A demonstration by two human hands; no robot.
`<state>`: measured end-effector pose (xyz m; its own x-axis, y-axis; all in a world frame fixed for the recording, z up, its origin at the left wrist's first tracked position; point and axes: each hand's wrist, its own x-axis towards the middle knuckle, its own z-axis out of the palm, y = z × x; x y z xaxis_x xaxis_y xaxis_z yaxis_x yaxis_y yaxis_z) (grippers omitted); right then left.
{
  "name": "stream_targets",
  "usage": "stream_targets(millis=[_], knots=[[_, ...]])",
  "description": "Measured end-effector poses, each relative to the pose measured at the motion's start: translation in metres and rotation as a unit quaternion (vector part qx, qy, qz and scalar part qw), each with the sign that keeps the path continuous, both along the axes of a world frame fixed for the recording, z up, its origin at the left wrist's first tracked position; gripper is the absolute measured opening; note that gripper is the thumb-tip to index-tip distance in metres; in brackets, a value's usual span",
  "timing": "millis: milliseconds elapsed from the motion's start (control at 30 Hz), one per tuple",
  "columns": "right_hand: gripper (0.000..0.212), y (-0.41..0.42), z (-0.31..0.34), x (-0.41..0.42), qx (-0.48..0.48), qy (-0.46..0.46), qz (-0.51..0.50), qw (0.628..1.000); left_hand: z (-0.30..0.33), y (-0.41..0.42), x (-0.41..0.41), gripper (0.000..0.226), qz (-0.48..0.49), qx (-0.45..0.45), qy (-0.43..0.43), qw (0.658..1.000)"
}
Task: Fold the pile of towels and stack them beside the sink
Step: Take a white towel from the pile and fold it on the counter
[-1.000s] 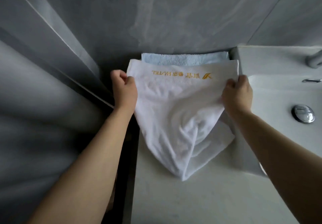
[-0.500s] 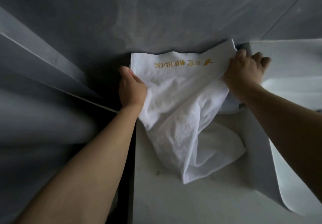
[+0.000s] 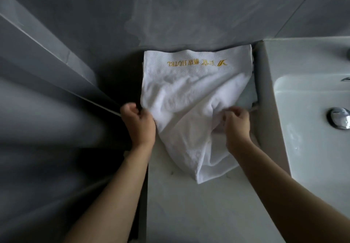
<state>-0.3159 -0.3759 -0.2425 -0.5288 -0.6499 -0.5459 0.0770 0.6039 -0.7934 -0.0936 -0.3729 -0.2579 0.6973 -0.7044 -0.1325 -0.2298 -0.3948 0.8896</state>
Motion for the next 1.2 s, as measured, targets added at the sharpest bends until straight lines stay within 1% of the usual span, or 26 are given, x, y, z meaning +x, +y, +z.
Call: stream_targets(millis=[33, 67, 100, 133, 200, 267, 333, 400, 467, 500, 533, 600, 633, 667, 700, 767, 800, 833, 900, 933, 1000, 1033, 1067, 1100, 1167, 1200], knots=[[0.021, 0.007, -0.003, -0.001, 0.035, -0.026, 0.036, 0.998, -0.005, 0.011, -0.004, 0.012, 0.025, 0.037, 0.079, 0.996], [0.021, 0.010, -0.005, -0.002, 0.055, -0.058, 0.065, 0.995, -0.010, 0.020, -0.008, 0.012, 0.007, 0.067, 0.153, 0.986], [0.023, 0.011, -0.006, -0.003, 0.067, -0.094, 0.084, 0.990, -0.012, 0.027, -0.012, 0.012, -0.036, 0.086, 0.220, 0.971], [0.022, 0.010, -0.006, -0.004, 0.070, -0.119, 0.097, 0.986, -0.011, 0.032, -0.015, 0.018, -0.074, 0.092, 0.277, 0.954], [0.014, 0.007, -0.002, -0.006, 0.067, -0.125, 0.121, 0.982, -0.003, 0.034, -0.014, 0.034, -0.107, 0.088, 0.339, 0.931], [0.014, 0.005, 0.001, -0.008, 0.063, -0.108, 0.124, 0.984, 0.003, 0.031, -0.006, 0.035, -0.137, 0.086, 0.364, 0.917], [0.019, 0.004, 0.005, -0.011, 0.048, -0.051, 0.123, 0.990, 0.007, 0.027, 0.003, 0.037, -0.167, 0.104, 0.396, 0.897], [0.025, 0.003, 0.009, -0.020, 0.025, 0.088, 0.123, 0.988, 0.013, 0.023, 0.010, 0.041, -0.176, 0.108, 0.408, 0.889], [0.026, 0.003, 0.014, -0.033, -0.012, 0.228, 0.093, 0.969, 0.015, 0.022, 0.015, 0.043, -0.169, 0.075, 0.433, 0.882], [0.026, 0.004, 0.016, -0.039, -0.028, 0.262, 0.067, 0.962, 0.016, 0.023, 0.016, 0.042, -0.157, 0.054, 0.453, 0.876], [0.029, 0.005, 0.018, -0.044, -0.042, 0.271, 0.042, 0.961, 0.017, 0.025, 0.015, 0.040, -0.144, 0.035, 0.474, 0.868], [0.034, 0.006, 0.020, -0.047, -0.053, 0.244, 0.006, 0.968, 0.018, 0.029, 0.006, 0.036, -0.125, -0.002, 0.514, 0.849], [0.034, 0.008, 0.022, -0.045, -0.051, 0.209, -0.003, 0.977, 0.018, 0.031, 0.000, 0.036, -0.119, -0.020, 0.532, 0.838], [0.032, 0.009, 0.023, -0.043, -0.045, 0.149, -0.010, 0.988, 0.019, 0.031, -0.007, 0.037, -0.114, -0.033, 0.546, 0.829], [0.028, 0.011, 0.023, -0.041, -0.032, 0.061, -0.013, 0.998, 0.020, 0.032, -0.014, 0.038, -0.110, -0.040, 0.554, 0.824], [0.015, 0.017, 0.022, -0.041, 0.016, -0.130, 0.016, 0.991, 0.024, 0.029, -0.022, 0.037, -0.104, -0.029, 0.547, 0.830], [0.014, 0.022, 0.019, -0.042, 0.035, -0.161, 0.045, 0.985, 0.025, 0.028, -0.023, 0.035, -0.106, -0.016, 0.536, 0.837], [0.017, 0.026, 0.014, -0.045, 0.043, -0.138, 0.070, 0.987, 0.026, 0.027, -0.022, 0.034, -0.110, 0.003, 0.523, 0.845], [0.020, 0.026, 0.010, -0.055, 0.021, -0.007, 0.077, 0.997, 0.029, 0.026, -0.020, 0.029, -0.128, 0.064, 0.468, 0.872], [0.021, 0.023, 0.010, -0.062, 0.002, 0.056, 0.062, 0.997, 0.029, 0.026, -0.017, 0.024, -0.142, 0.103, 0.412, 0.894], [0.023, 0.014, 0.016, -0.072, -0.020, 0.101, 0.018, 0.995, 0.025, 0.026, -0.005, 0.012, -0.165, 0.154, 0.279, 0.933], [0.024, 0.009, 0.021, -0.076, -0.018, 0.093, 0.006, 0.995, 0.025, 0.026, 0.005, 0.009, -0.168, 0.161, 0.245, 0.941], [0.023, 0.004, 0.026, -0.079, -0.008, 0.066, 0.000, 0.998, 0.025, 0.026, 0.017, 0.010, -0.169, 0.155, 0.255, 0.939], [0.019, 0.000, 0.033, -0.080, 0.000, 0.020, -0.010, 1.000, 0.026, 0.026, 0.029, 0.013, -0.171, 0.138, 0.312, 0.924], [0.018, -0.002, 0.050, -0.077, -0.021, -0.150, -0.027, 0.988, 0.027, 0.032, 0.042, 0.016, -0.179, 0.067, 0.451, 0.872], [0.025, 0.000, 0.056, -0.074, -0.043, -0.240, -0.024, 0.970, 0.024, 0.037, 0.041, 0.026, -0.186, 0.046, 0.487, 0.852]])
